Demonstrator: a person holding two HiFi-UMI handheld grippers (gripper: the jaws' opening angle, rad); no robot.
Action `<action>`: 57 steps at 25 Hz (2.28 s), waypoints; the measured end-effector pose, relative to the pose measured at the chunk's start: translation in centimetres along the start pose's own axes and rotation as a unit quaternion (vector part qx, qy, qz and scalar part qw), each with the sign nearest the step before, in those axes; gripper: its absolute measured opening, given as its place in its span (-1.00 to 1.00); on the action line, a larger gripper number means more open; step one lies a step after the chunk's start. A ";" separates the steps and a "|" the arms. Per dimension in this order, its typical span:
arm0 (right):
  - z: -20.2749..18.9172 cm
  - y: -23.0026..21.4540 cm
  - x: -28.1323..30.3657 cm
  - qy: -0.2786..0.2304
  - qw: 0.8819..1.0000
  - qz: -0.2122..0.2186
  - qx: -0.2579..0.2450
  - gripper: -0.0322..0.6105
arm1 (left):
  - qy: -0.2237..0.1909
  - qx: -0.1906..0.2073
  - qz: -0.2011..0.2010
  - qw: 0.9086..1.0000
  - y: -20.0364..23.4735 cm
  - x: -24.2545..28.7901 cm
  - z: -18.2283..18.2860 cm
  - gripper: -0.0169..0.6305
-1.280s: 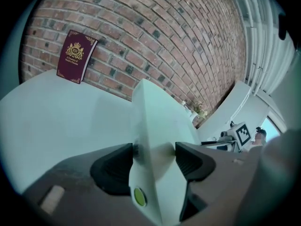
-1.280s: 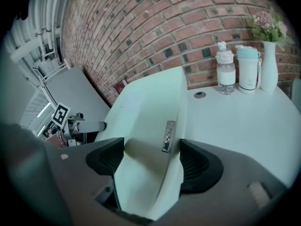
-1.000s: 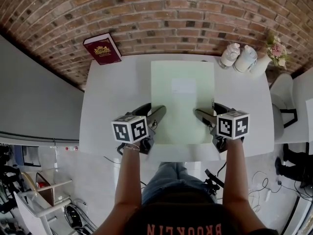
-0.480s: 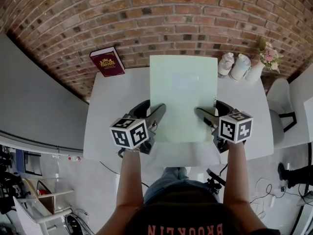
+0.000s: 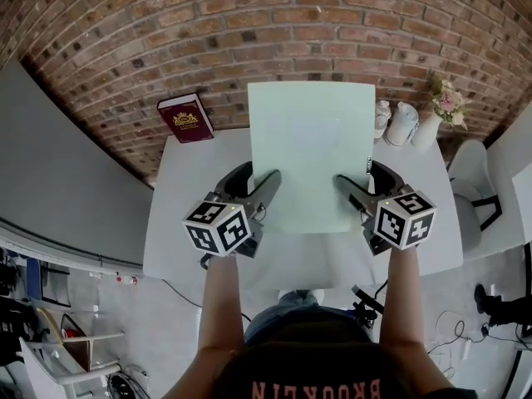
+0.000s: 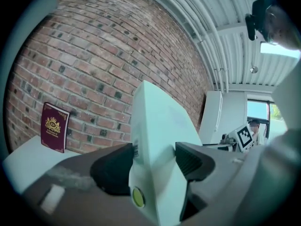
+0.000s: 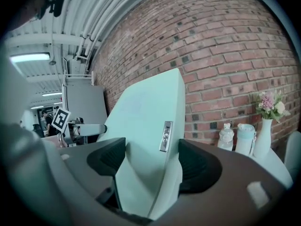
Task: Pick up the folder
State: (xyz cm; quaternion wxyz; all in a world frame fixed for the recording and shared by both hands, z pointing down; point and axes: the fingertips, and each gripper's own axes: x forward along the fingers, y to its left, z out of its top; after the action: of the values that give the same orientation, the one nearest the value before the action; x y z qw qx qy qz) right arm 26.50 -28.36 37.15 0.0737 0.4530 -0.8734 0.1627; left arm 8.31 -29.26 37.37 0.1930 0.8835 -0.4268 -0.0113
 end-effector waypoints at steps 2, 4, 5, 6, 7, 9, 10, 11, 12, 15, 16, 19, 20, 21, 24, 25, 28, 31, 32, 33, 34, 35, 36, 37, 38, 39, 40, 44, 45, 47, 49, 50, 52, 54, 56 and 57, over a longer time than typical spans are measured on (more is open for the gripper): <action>1.0 0.1 -0.4 -0.017 1.000 -0.001 -0.015 0.19 | -0.017 0.019 -0.003 1.000 -0.6 -0.1 1.0 -0.04; 1.8 0.2 -0.8 -0.030 0.999 -0.004 -0.032 0.19 | -0.031 0.039 -0.006 0.999 -1.1 -0.2 1.9 -0.04; 2.2 0.3 -0.9 -0.036 0.999 -0.006 -0.039 0.19 | -0.038 0.047 -0.006 0.998 -1.4 -0.3 2.3 -0.04; 2.5 0.3 -1.1 -0.043 0.998 -0.009 -0.045 0.19 | -0.044 0.055 -0.007 0.997 -1.6 -0.3 2.6 -0.04; 2.9 0.4 -1.2 -0.050 0.997 -0.011 -0.050 0.19 | -0.051 0.061 -0.007 0.997 -1.7 -0.4 2.9 -0.04; 3.5 0.4 -1.3 -0.061 0.996 -0.012 -0.056 0.19 | -0.062 0.072 -0.007 0.995 -2.0 -0.5 3.5 -0.04; 3.7 0.5 -1.4 -0.065 0.996 -0.011 -0.059 0.19 | -0.066 0.078 -0.008 0.995 -2.2 -0.5 3.7 -0.04; 3.9 0.5 -1.5 -0.069 0.996 -0.011 -0.062 0.19 | -0.070 0.083 -0.009 0.994 -2.3 -0.5 4.0 -0.04; 4.2 0.5 -1.6 -0.073 0.995 -0.010 -0.065 0.19 | -0.073 0.089 -0.010 0.993 -2.5 -0.5 4.2 -0.04; 4.9 0.6 -1.9 -0.085 0.993 -0.013 -0.076 0.19 | -0.083 0.106 -0.011 0.991 -3.0 -0.6 5.0 -0.04; 5.1 0.6 -2.0 -0.089 0.993 -0.015 -0.081 0.19 | -0.087 0.112 -0.011 0.990 -3.1 -0.6 5.2 -0.04; 5.9 0.9 -2.3 -0.104 0.990 -0.019 -0.097 0.19 | -0.100 0.122 -0.012 0.987 -3.4 -0.8 5.9 -0.04; 6.2 1.0 -2.4 -0.108 0.989 -0.021 -0.103 0.19 | -0.104 0.124 -0.013 0.987 -3.5 -0.8 6.1 -0.04; 6.5 1.1 -2.4 -0.111 0.988 -0.022 -0.109 0.19 | -0.108 0.126 -0.013 0.986 -3.5 -0.9 6.3 -0.04; 7.0 1.3 -2.4 -0.114 0.986 -0.025 -0.117 0.19 | -0.118 0.131 -0.011 0.984 -3.6 -1.1 6.7 -0.04; 7.0 1.3 -2.4 -0.113 0.986 -0.025 -0.116 0.19 | -0.120 0.133 -0.011 0.984 -3.6 -1.2 6.7 -0.04; 7.1 1.4 -2.3 -0.116 0.986 -0.026 -0.113 0.18 | -0.125 0.135 -0.011 0.983 -3.6 -1.3 6.9 -0.04; 7.4 1.6 -2.2 -0.119 0.986 -0.025 -0.115 0.18 | -0.130 0.138 -0.011 0.982 -3.6 -1.4 7.3 -0.04; 7.5 1.7 -2.2 -0.119 0.986 -0.025 -0.116 0.18 | -0.132 0.139 -0.011 0.981 -3.5 -1.5 7.4 -0.04; 7.6 1.7 -2.2 -0.120 0.986 -0.026 -0.116 0.18 | -0.133 0.140 -0.011 0.981 -3.6 -1.5 7.5 -0.04; 7.7 1.8 -2.2 -0.121 0.985 -0.026 -0.117 0.18 | -0.134 0.141 -0.011 0.981 -3.6 -1.5 7.6 -0.04; 7.7 1.8 -2.2 -0.122 0.985 -0.026 -0.117 0.18 | -0.135 0.141 -0.012 0.981 -3.6 -1.5 7.7 -0.04; 7.8 1.8 -2.2 -0.122 0.985 -0.027 -0.117 0.18 | -0.136 0.141 -0.012 0.981 -3.6 -1.4 7.8 -0.04; 7.8 1.8 -2.2 -0.124 0.985 -0.027 -0.117 0.18 | -0.137 0.141 -0.013 0.980 -3.6 -1.4 7.9 -0.04; 7.9 1.8 -2.2 -0.125 0.985 -0.028 -0.118 0.18 | -0.138 0.142 -0.013 0.980 -3.6 -1.4 7.9 -0.04; 8.0 1.7 -2.3 -0.125 0.985 -0.029 -0.119 0.18 | -0.138 0.143 -0.014 0.980 -3.7 -1.4 8.0 -0.04; 8.0 1.7 -2.3 -0.125 0.984 -0.030 -0.120 0.18 | -0.139 0.144 -0.014 0.980 -3.7 -1.3 8.0 -0.04; 8.1 1.7 -2.1 -0.124 0.985 -0.033 -0.118 0.17 | -0.142 0.145 -0.014 0.979 -3.6 -1.3 8.3 -0.04; 8.1 1.7 -2.1 -0.124 0.985 -0.034 -0.117 0.17 | -0.142 0.144 -0.014 0.979 -3.6 -1.3 8.3 -0.04; 8.1 1.8 -2.2 -0.125 0.985 -0.034 -0.115 0.17 | -0.143 0.143 -0.015 0.979 -3.6 -1.3 8.4 -0.04; 8.1 1.9 -2.2 -0.125 0.985 -0.036 -0.117 0.17 | -0.142 0.143 -0.016 0.979 -3.6 -1.3 8.4 -0.03; 8.1 1.9 -2.2 -0.125 0.985 -0.036 -0.118 0.17 | -0.142 0.143 -0.016 0.979 -3.6 -1.3 8.4 -0.03; 8.1 2.0 -2.2 -0.125 0.984 -0.037 -0.118 0.16 | -0.143 0.141 -0.016 0.980 -3.5 -1.4 8.4 -0.03; 8.1 2.0 -2.1 -0.125 0.984 -0.038 -0.118 0.16 | -0.143 0.140 -0.016 0.980 -3.4 -1.4 8.5 -0.03; 8.2 2.1 -2.1 -0.126 0.984 -0.038 -0.118 0.16 | -0.143 0.140 -0.016 0.980 -3.4 -1.4 8.5 -0.03; 8.2 2.1 -2.1 -0.126 0.984 -0.038 -0.118 0.16 | -0.144 0.140 -0.017 0.980 -3.4 -1.4 8.6 -0.03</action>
State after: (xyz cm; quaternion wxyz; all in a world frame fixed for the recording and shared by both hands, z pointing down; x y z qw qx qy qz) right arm 26.17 -28.50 28.44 0.0219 0.4910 -0.8709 -0.0031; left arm 8.36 -29.17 28.04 0.0040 0.8979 -0.4326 -0.0814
